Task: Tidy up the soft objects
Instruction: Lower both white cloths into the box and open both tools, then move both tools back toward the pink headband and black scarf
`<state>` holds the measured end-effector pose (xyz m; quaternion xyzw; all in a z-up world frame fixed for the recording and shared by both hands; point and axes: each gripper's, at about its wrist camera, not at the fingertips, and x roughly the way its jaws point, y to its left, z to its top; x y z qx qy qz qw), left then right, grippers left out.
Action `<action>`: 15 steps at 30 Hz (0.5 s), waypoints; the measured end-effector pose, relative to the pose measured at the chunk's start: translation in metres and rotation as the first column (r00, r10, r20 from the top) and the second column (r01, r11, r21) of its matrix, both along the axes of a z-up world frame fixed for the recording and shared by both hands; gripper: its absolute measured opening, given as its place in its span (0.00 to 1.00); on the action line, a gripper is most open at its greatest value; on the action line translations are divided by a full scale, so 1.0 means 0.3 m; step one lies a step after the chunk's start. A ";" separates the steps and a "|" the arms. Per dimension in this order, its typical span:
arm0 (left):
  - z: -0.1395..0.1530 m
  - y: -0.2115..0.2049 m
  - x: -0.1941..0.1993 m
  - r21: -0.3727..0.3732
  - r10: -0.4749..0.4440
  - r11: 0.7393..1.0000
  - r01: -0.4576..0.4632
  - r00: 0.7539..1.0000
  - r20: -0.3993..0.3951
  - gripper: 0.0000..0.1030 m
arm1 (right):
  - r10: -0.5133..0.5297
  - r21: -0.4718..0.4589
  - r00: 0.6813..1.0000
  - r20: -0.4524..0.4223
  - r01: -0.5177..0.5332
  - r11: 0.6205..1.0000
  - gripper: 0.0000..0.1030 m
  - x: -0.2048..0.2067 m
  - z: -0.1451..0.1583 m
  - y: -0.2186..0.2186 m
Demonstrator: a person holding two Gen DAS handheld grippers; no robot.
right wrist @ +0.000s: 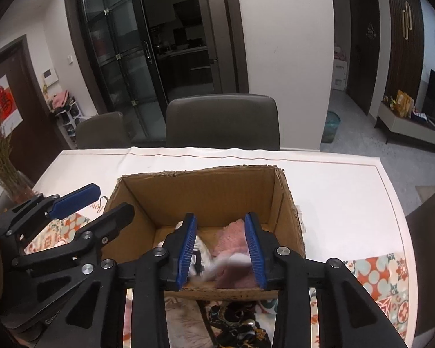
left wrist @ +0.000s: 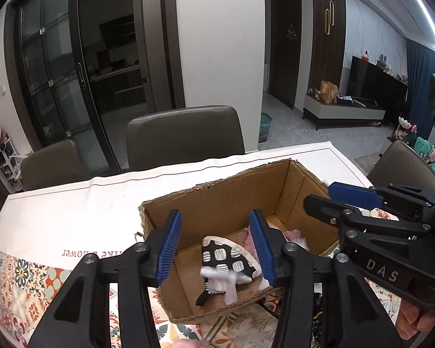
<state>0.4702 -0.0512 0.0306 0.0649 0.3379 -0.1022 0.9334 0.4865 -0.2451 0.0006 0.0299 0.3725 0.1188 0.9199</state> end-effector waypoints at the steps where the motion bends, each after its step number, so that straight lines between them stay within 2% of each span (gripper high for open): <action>1: 0.001 0.002 -0.003 0.003 0.003 1.000 -0.003 1.000 0.004 0.47 | -0.006 0.001 1.000 0.002 0.006 1.000 0.35 -0.005 0.001 -0.006; 15: 0.047 0.047 -0.112 0.016 0.054 0.998 -0.055 0.998 0.039 0.47 | -0.060 -0.020 0.997 0.057 0.061 0.998 0.35 -0.107 0.042 0.005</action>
